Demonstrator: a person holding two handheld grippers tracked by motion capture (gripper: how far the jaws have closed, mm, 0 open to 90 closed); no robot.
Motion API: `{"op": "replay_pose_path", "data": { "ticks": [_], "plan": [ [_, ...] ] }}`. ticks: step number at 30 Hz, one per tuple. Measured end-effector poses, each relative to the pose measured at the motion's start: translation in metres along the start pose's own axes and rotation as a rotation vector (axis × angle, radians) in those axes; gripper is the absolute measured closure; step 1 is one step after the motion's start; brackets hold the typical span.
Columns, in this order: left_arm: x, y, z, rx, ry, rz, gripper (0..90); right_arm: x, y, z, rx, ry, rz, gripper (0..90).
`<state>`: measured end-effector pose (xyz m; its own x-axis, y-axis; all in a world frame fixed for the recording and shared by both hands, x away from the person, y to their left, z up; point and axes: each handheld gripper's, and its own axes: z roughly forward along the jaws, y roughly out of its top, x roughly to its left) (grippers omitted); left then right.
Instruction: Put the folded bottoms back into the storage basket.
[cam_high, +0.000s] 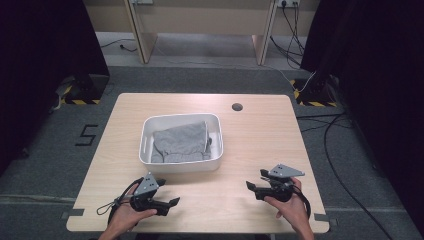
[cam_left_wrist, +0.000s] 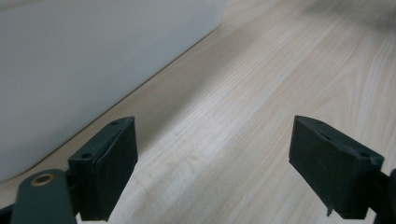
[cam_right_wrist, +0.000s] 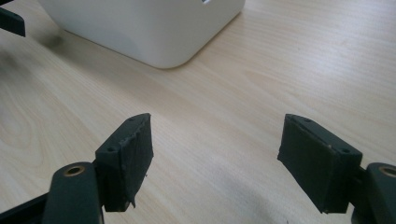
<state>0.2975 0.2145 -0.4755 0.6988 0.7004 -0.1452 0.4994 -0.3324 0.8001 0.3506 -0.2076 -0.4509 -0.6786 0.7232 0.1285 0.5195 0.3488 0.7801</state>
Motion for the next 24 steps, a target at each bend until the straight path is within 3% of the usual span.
{"op": "replay_pose_path", "data": {
  "ticks": [24],
  "plan": [
    [-0.001, -0.023, -0.008, 0.043, 0.035, -0.002, 15.4, 0.01, -0.041, -0.015, 0.044, -0.045, 0.009, 26.9]
  ]
}}
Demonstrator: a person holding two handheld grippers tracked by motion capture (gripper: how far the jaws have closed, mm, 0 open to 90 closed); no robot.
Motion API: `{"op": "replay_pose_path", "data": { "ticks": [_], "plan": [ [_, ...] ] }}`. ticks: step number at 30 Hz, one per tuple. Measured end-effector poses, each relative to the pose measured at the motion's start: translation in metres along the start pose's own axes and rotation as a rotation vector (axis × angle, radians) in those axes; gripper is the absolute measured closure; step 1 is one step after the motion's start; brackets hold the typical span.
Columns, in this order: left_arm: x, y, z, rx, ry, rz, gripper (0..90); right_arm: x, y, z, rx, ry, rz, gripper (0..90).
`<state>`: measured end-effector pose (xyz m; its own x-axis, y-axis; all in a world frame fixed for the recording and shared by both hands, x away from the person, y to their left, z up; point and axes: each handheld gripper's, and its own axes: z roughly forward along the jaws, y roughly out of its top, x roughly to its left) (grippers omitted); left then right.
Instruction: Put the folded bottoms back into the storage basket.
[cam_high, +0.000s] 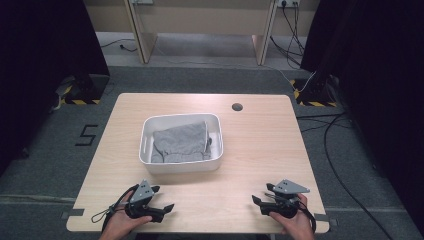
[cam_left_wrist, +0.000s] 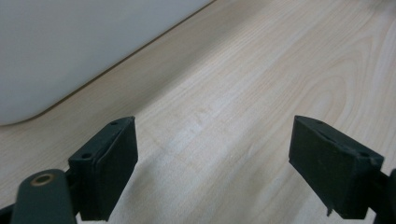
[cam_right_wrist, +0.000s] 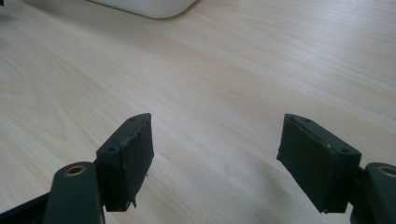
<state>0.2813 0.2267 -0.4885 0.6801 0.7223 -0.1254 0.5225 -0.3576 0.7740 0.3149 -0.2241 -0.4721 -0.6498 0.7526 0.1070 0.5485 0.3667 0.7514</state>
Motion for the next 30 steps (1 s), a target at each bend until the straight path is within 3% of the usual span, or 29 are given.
{"op": "replay_pose_path", "data": {
  "ticks": [13, 30],
  "plan": [
    [-0.002, -0.012, -0.009, 0.016, 0.019, -0.004, 15.4, 0.005, -0.017, -0.009, 0.008, -0.017, 0.022, 24.5],
    [-0.011, -0.029, -0.015, 0.017, 0.054, 0.018, 15.2, 0.012, -0.039, -0.017, 0.002, -0.083, -0.006, 17.6]
  ]
}}
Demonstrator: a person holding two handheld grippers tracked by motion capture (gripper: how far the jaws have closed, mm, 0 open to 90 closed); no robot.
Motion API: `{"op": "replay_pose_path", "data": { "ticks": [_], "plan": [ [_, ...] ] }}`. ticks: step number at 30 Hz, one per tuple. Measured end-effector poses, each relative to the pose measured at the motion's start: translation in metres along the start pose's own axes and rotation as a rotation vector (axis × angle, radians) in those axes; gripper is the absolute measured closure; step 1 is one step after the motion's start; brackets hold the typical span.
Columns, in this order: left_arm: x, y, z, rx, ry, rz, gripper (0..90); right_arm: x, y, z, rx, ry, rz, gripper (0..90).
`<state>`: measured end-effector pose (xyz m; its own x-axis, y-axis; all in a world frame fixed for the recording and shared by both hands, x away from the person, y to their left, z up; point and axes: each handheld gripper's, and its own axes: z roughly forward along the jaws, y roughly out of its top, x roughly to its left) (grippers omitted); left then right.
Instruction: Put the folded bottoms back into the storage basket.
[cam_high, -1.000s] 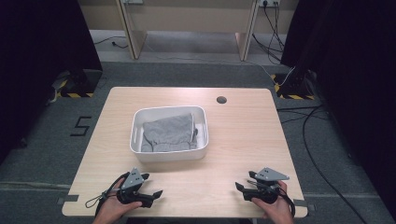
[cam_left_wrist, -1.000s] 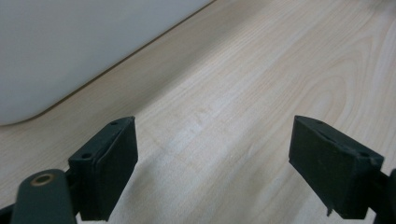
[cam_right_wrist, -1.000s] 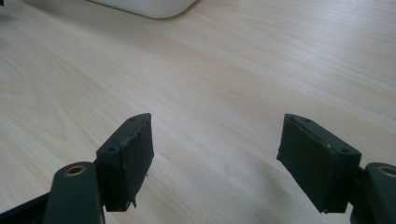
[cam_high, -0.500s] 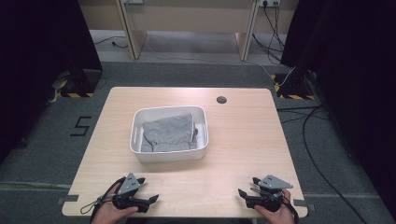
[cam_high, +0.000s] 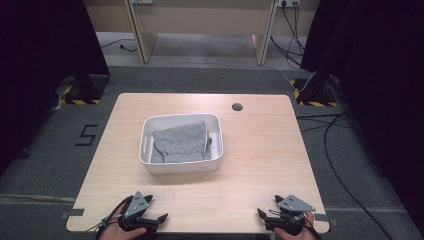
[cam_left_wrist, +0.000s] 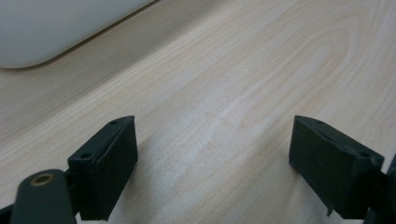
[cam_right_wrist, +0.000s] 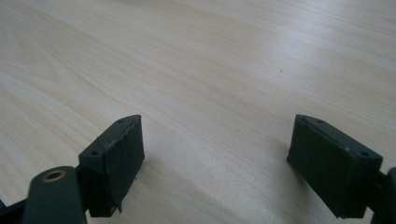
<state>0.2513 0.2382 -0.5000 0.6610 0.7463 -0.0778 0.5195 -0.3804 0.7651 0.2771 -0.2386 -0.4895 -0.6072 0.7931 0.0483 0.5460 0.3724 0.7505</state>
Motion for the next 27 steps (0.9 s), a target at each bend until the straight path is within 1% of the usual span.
{"op": "replay_pose_path", "data": {
  "ticks": [1, 3, 5, 8, 12, 13, 15, 17, 27],
  "plan": [
    [0.0, -0.001, 0.0, -0.001, 0.004, 0.004, 15.2, 0.001, -0.001, 0.0, -0.004, -0.005, -0.006, 16.7],
    [-0.001, -0.003, -0.001, -0.015, 0.009, 0.0, 14.7, 0.004, -0.003, 0.0, -0.009, -0.019, -0.042, 14.8],
    [-0.002, -0.005, -0.001, -0.028, 0.013, -0.003, 14.6, 0.008, -0.006, 0.0, -0.017, -0.028, -0.019, 14.8],
    [-0.004, -0.007, -0.002, -0.039, 0.02, -0.006, 14.3, 0.012, -0.011, -0.002, -0.045, -0.044, -0.006, 14.7],
    [-0.006, -0.01, -0.002, -0.061, 0.019, -0.006, 13.7, 0.016, -0.02, -0.006, -0.084, -0.057, 0.002, 14.7],
    [-0.005, -0.011, -0.002, -0.065, 0.017, -0.004, 13.4, 0.016, -0.021, -0.007, -0.091, -0.061, -0.003, 14.7],
    [-0.004, -0.012, -0.001, -0.074, 0.009, 0.0, 12.8, 0.019, -0.024, -0.008, -0.103, -0.069, 0.008, 14.7],
    [-0.004, -0.012, 0.0, -0.081, 0.006, 0.002, 12.0, 0.02, -0.025, -0.008, -0.113, -0.072, 0.006, 14.8],
    [-0.003, -0.012, 0.001, -0.09, 0.004, 0.0, 11.8, 0.02, -0.027, -0.009, -0.124, -0.066, -0.001, 14.7]
  ]
}}
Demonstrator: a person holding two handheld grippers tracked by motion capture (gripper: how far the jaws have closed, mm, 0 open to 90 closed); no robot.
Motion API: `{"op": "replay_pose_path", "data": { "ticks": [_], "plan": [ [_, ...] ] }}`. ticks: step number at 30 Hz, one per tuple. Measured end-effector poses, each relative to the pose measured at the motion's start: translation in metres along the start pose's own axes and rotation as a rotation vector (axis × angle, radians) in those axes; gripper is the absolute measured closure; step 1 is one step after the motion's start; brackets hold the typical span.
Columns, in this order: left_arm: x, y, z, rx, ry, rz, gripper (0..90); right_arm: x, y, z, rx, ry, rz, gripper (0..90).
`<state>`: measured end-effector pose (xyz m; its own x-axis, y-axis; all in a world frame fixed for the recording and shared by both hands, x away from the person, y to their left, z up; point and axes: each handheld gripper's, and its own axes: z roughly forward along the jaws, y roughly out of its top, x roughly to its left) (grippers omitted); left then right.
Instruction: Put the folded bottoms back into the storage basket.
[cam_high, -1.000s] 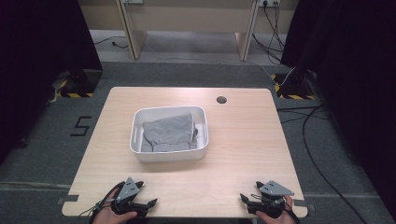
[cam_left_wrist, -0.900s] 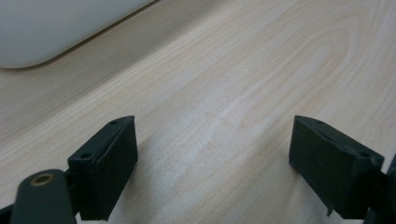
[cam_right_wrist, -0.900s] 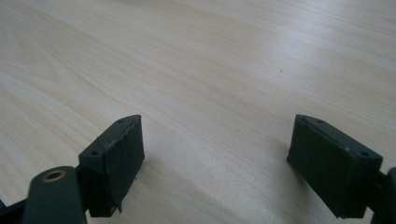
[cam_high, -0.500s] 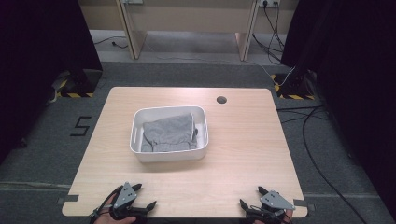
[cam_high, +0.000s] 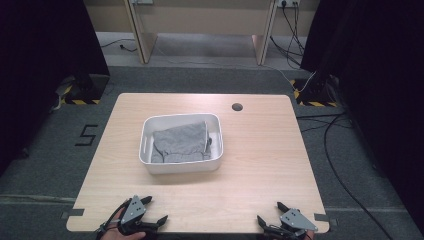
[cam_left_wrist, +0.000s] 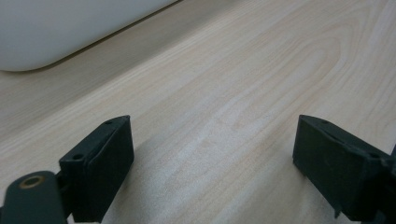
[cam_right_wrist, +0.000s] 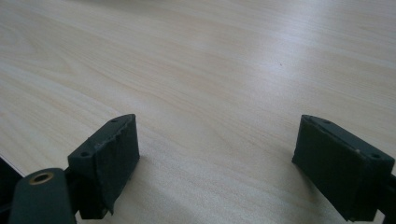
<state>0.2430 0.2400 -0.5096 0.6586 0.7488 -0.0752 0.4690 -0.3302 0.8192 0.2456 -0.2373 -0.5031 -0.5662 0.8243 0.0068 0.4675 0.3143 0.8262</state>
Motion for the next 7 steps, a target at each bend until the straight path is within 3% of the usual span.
{"op": "replay_pose_path", "data": {
  "ticks": [7],
  "plan": [
    [-0.0001, 0.0, 0.0004, -0.002, 0.001, -0.001, 11.8, -0.0001, -0.0003, 0.0002, -0.003, 0.001, 0.0, 14.7]
  ]
}}
